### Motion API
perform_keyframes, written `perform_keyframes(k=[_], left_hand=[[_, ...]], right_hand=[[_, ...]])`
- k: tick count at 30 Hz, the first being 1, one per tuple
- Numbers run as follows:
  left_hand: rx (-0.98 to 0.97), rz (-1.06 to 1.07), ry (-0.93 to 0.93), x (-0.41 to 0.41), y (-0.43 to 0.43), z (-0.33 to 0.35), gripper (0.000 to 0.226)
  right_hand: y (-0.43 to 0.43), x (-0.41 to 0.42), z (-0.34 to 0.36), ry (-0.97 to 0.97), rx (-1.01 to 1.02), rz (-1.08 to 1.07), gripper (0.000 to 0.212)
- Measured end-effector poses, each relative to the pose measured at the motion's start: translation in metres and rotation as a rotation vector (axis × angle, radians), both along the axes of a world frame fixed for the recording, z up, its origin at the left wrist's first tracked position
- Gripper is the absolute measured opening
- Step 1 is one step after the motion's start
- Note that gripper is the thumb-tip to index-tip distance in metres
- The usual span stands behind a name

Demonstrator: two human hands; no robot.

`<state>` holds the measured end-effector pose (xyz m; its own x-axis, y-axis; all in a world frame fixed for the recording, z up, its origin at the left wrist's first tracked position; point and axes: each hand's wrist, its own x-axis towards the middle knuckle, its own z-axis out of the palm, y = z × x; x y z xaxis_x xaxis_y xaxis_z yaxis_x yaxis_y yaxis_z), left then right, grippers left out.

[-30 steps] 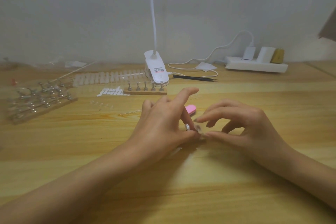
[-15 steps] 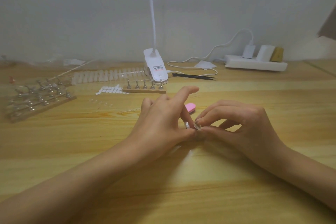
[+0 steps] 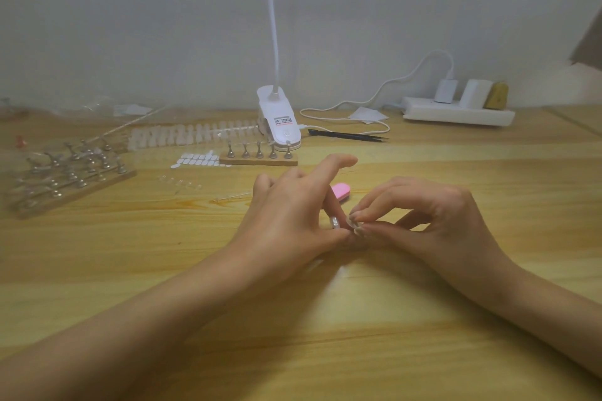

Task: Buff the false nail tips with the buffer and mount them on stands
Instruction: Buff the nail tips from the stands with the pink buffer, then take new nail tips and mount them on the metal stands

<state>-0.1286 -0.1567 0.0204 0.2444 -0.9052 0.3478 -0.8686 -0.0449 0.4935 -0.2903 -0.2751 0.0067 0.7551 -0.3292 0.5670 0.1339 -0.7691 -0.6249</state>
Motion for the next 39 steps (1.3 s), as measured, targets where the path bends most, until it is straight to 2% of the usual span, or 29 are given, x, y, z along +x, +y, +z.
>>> perform_keyframes(k=[3, 8, 12, 16, 17, 19, 20, 22, 24, 27, 31, 32, 33, 36, 39], left_hand=[[-0.004, -0.010, -0.005, 0.000, 0.000, 0.000, 0.075], [-0.017, -0.015, -0.021, 0.000, 0.001, -0.003, 0.075], [-0.024, -0.005, -0.055, -0.001, 0.001, -0.004, 0.076], [0.163, -0.109, -0.023, 0.008, 0.007, 0.018, 0.090], [0.205, -0.134, 0.022, 0.016, 0.010, 0.029, 0.084], [0.204, -0.119, 0.058, 0.043, 0.021, 0.050, 0.050], [0.198, -0.077, 0.023, 0.059, 0.027, 0.057, 0.033], [0.273, 0.056, -0.145, 0.091, 0.040, 0.061, 0.023], [0.416, 0.154, -0.306, 0.115, 0.055, 0.049, 0.031], [0.534, 0.222, -0.309, 0.133, 0.072, 0.021, 0.055], [0.515, 0.282, -0.339, 0.131, 0.083, -0.002, 0.084], [0.490, 0.291, -0.357, 0.127, 0.085, -0.004, 0.090], [0.465, 0.294, -0.369, 0.123, 0.086, -0.005, 0.091], [0.376, 0.280, -0.339, 0.112, 0.094, -0.011, 0.077], [0.333, 0.270, -0.311, 0.101, 0.104, -0.016, 0.079]], right_hand=[[0.000, -0.001, 0.001, 0.031, 0.064, -0.013, 0.006], [0.003, 0.001, 0.004, 0.076, 0.149, -0.003, 0.008], [0.006, 0.002, 0.008, 0.072, 0.125, -0.018, 0.012], [-0.004, -0.001, 0.015, 0.026, 0.170, -0.090, 0.014], [-0.010, -0.003, 0.016, 0.049, 0.153, -0.136, 0.015], [-0.022, -0.005, 0.013, 0.153, 0.050, -0.204, 0.020], [-0.027, -0.005, 0.011, 0.203, -0.006, -0.211, 0.022], [-0.032, -0.004, 0.007, 0.268, -0.110, -0.187, 0.017], [-0.034, -0.004, 0.005, 0.336, -0.174, -0.174, 0.017], [-0.043, 0.000, 0.013, 0.397, -0.183, -0.196, 0.022], [-0.050, 0.040, 0.056, 0.375, -0.242, -0.106, 0.034], [-0.047, 0.058, 0.066, 0.377, -0.251, -0.066, 0.031], [-0.041, 0.079, 0.072, 0.392, -0.276, -0.019, 0.026], [-0.013, 0.148, 0.074, 0.503, -0.426, 0.107, 0.014], [0.014, 0.206, 0.057, 0.555, -0.572, 0.155, 0.016]])
